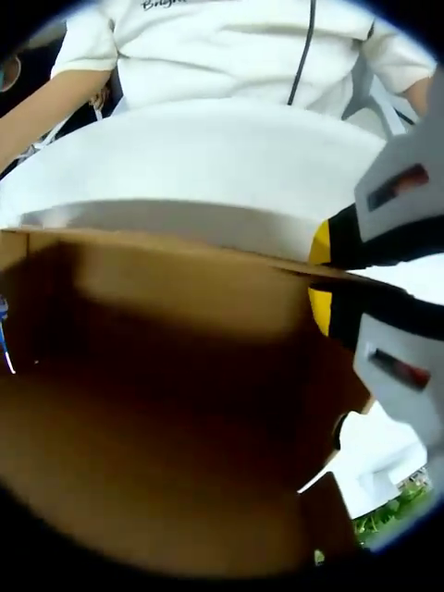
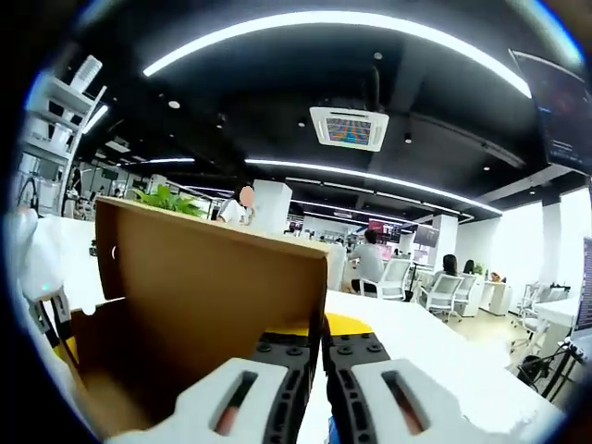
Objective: Operate the shoe box by opening the lid, removing the specified soft item, and placing it in the target area until the item is outside and the box remains undamaged.
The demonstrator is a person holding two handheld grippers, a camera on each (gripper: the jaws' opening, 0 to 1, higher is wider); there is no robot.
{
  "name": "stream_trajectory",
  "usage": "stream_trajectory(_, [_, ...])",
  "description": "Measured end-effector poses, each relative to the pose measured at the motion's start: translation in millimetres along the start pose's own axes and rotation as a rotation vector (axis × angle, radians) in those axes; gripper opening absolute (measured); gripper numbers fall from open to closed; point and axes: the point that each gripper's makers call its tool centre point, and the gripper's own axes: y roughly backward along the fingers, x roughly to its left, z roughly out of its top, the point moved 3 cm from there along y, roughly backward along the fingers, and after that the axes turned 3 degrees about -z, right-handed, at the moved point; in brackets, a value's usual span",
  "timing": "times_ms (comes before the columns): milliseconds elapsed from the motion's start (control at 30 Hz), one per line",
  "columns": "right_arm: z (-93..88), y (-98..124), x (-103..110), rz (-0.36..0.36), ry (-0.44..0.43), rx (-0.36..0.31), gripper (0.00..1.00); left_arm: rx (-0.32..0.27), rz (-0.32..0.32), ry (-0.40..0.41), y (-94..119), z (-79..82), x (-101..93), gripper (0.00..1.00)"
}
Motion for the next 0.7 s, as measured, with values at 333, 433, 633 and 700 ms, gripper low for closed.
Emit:
stream_trajectory(333, [-4.7, 16.2, 6.4, -0.005, 0.01, -0.018, 0.01, -0.001, 0.003, 0.028, 0.1, -0.7, 1.8, 0.06])
stream_trajectory(433, [-8.0, 19.0, 6.1, -0.014, 0.026, -0.009, 0.01, 0.0, 0.005, 0.02, 0.1, -1.1, 2.1, 0.06])
stream_trajectory(633, [-11.5, 23.4, 8.3, -0.012, 0.032, -0.012, 0.01, 0.0, -0.006, 0.023, 0.5, -3.4, 3.9, 0.06])
stream_trajectory(700, [-12.6, 24.3, 8.2, -0.008, 0.025, -0.008, 0.01, 0.001, -0.001, 0.023, 0.4, -3.2, 3.1, 0.06])
